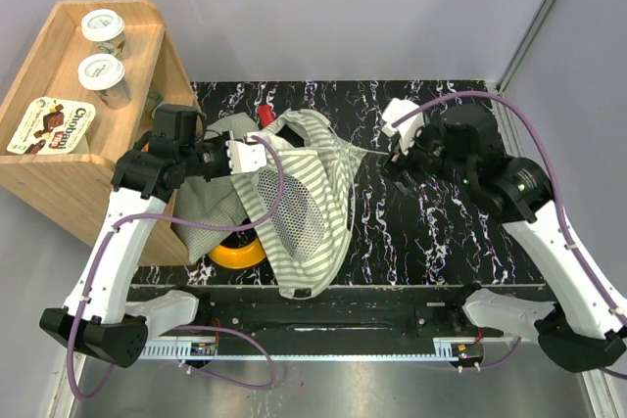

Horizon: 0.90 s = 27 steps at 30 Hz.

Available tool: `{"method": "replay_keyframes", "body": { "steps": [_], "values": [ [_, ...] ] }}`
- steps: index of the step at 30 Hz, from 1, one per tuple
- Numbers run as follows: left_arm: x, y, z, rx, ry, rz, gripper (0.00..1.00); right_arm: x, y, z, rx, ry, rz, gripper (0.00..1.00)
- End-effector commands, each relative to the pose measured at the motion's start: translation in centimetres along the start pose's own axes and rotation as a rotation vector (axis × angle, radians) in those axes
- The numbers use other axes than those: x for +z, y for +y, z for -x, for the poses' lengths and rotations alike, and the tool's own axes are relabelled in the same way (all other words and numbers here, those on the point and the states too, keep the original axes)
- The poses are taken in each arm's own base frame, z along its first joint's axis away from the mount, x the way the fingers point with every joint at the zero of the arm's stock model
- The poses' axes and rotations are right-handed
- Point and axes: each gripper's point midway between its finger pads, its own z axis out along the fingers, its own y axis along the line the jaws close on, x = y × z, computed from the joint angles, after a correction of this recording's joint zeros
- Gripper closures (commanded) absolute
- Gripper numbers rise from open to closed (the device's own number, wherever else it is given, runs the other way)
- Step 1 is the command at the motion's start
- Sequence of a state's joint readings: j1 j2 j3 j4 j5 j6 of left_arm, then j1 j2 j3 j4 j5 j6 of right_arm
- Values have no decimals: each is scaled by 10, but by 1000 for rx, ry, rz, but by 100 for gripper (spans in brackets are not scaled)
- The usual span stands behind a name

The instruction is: Set up the pet tent

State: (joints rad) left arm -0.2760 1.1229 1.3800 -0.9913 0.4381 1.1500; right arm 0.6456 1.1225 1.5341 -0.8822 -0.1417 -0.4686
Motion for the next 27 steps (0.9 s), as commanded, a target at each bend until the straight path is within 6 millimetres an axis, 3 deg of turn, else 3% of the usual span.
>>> {"method": "replay_keyframes", "body": {
  "steps": [1, 8, 12, 13, 15, 19, 27],
  "values": [
    [-5, 6, 22, 37, -100, 39, 100, 8, -27, -22, -34, 54, -90, 19],
    [-8, 2, 25, 40, -115, 36, 100, 40, -50, -39, -133, 70, -131, 20],
    [-10, -1, 27, 41, -123, 27, 100, 60, -50, -53, -164, 127, -83, 25],
    [-11, 0, 27, 41, -125, 27, 100, 66, -51, -58, -161, 146, -76, 31],
    [-11, -2, 29, 40, -133, 19, 100, 73, -52, -62, -159, 153, -65, 59],
    [-13, -6, 34, 35, -154, -1, 100, 75, -44, -48, -207, 69, -17, 87],
    [-13, -11, 64, 20, -250, -61, 100, 68, -27, -14, -277, -94, 50, 100]
  ]
}}
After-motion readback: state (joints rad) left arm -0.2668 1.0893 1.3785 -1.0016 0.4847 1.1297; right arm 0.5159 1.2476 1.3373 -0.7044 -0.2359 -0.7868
